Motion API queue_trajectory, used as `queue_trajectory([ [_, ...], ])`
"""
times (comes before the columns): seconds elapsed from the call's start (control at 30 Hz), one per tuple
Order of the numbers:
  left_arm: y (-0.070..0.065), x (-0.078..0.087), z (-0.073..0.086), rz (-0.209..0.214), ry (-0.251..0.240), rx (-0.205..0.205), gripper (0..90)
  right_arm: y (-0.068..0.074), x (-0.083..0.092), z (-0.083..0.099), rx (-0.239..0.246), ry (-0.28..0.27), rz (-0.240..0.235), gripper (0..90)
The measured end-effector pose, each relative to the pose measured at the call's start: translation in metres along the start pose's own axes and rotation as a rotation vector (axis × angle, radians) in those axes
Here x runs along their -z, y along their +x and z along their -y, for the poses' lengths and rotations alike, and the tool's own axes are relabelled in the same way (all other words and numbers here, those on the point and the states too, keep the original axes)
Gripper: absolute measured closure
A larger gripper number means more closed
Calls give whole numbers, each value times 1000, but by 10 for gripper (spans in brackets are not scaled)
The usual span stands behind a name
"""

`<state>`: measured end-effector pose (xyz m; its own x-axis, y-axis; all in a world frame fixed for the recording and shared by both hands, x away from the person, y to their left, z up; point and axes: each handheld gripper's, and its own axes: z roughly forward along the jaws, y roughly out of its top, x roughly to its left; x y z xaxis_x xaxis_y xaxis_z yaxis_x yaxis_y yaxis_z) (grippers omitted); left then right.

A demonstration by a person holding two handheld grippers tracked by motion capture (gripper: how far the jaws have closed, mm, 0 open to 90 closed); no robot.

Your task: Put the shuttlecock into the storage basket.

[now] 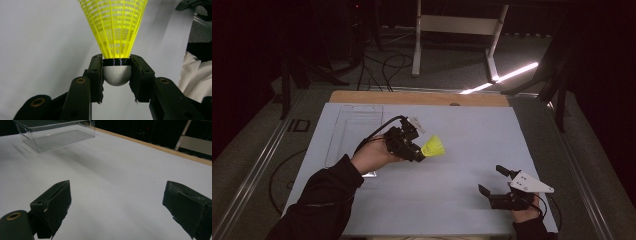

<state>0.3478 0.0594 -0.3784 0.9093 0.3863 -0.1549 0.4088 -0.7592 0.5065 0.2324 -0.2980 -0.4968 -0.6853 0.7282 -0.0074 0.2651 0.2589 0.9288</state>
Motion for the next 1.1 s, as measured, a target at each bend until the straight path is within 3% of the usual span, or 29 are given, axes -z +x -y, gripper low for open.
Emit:
queue_trajectory([
  [0.3,5,14,7,-15,-4,18,657,0,0,0,1,2,0,83],
  [0.6,18,40,26,-68,-31,67,657,0,-1,0,1,0,-3,83],
  [1.1,30,64,48,-110,-55,125,657,0,0,0,-5,1,-6,83],
])
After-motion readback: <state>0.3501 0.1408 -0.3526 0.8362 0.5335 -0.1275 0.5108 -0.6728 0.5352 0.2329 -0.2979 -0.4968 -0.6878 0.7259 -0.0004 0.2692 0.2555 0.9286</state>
